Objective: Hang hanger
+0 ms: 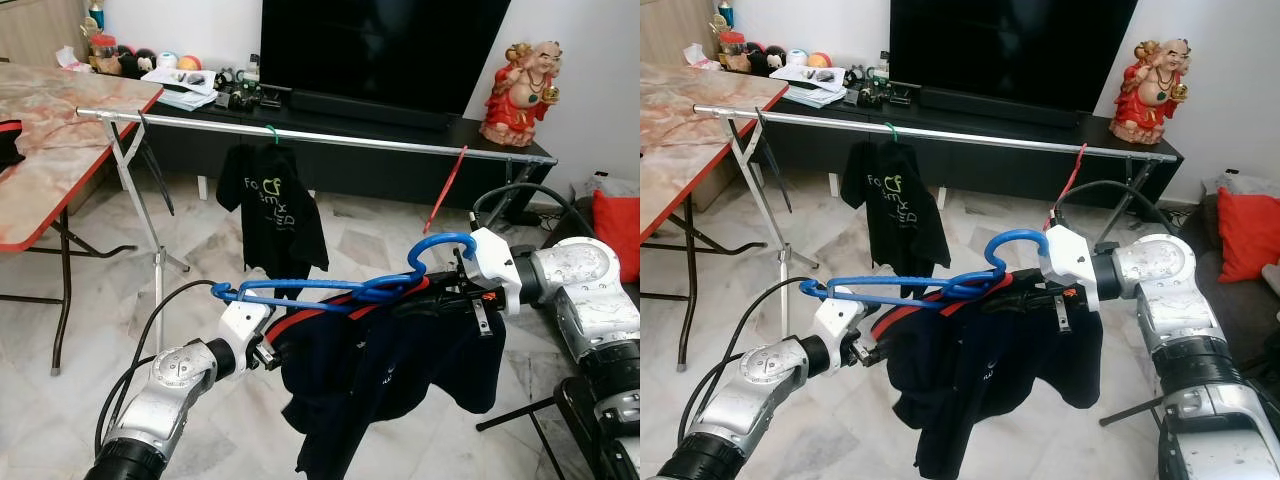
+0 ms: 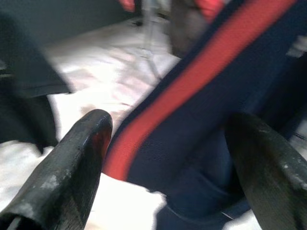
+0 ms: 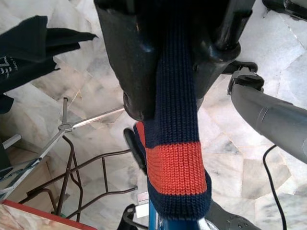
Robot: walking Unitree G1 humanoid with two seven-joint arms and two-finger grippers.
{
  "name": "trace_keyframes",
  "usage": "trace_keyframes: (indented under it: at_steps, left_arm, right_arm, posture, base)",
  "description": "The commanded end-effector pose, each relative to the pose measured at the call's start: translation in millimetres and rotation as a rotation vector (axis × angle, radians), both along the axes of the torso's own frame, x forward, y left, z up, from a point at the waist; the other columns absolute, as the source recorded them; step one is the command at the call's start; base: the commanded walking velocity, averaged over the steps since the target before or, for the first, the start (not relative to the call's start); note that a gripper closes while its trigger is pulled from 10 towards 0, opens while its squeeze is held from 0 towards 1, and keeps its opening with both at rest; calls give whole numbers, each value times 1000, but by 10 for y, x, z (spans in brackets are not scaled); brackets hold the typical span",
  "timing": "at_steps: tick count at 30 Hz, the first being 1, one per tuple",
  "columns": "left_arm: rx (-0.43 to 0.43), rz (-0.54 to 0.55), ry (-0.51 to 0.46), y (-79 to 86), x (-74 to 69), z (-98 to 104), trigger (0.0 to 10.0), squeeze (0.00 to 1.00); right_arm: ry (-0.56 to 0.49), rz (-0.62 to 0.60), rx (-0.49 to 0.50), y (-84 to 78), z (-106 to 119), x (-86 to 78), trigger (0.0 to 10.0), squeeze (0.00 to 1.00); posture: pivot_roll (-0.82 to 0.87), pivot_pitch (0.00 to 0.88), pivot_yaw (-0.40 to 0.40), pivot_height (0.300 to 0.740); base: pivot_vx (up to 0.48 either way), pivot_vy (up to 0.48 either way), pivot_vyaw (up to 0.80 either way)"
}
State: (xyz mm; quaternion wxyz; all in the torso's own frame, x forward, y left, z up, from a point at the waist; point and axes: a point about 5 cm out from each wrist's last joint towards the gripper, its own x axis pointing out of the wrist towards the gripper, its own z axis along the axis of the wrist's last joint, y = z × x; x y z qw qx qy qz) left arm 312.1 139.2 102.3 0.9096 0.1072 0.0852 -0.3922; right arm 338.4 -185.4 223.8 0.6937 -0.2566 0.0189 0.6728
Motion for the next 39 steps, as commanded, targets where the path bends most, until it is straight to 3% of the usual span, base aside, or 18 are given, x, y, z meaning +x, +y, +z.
trace_keyframes:
  at_steps: [1, 7, 16, 17, 18, 29, 39]
  left_arm:
    - [-17, -89, -19, -118, -25, 100, 10000, 0]
    - [13, -237, 90, -165, -184, -33, 10000, 0]
    - [12, -213, 87, -167, -161, -38, 10000, 0]
    - [16, -216, 90, -163, -163, -42, 7922, 0]
    - [24, -220, 101, -159, -172, -55, 157, 0]
    - [95, -217, 174, -34, -247, -174, 0, 0]
    - [63, -204, 159, -142, -225, -168, 0, 0]
  right_arm:
    - [-10, 7, -25, -24, 14, -18, 0, 0]
    - [-5, 14, -27, 1, 2, -14, 0, 0]
    - [-4, 17, -28, 13, -8, -15, 0, 0]
    - [-3, 17, -30, 16, -14, -16, 0, 0]
    - [-1, 17, -32, 19, -25, -18, 0, 0]
    - [5, 5, -43, 16, -64, -10, 0, 0]
    - [3, 8, -41, 46, -63, -3, 0, 0]
  posture:
    - [166, 0, -158, 740]
    - [170, 0, -160, 740]
    - [170, 0, -160, 740]
    - [170, 0, -159, 740]
    - [171, 0, -159, 740]
    - [173, 0, -158, 740]
    - [173, 0, -157, 740]
  base:
    - [0, 0, 0]
    - [0, 0, 0]
    - [0, 0, 0]
    - [0, 0, 0]
    - [0, 0, 0]
    - [0, 0, 0]
    - [0, 0, 0]
